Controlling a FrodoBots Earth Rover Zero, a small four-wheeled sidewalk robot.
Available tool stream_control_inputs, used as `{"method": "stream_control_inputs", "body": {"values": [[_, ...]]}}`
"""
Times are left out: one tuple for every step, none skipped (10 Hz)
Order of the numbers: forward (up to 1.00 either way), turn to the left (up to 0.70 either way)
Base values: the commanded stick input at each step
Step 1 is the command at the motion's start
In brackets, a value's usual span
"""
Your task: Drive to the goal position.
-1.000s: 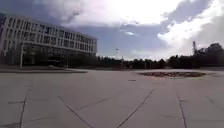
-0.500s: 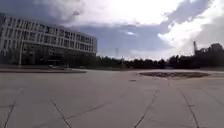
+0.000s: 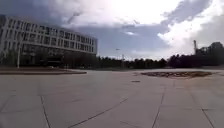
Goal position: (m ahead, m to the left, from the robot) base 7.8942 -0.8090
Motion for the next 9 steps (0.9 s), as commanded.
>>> {"method": "stream_control_inputs", "body": {"values": [[0.5,0.01],[0.5,0.01],[0.5,0.01],[0.5,0.01],[0.5,0.01],[0.5,0.01],[0.5,0.01],[0.5,0.01],[0.5,0.01]]}}
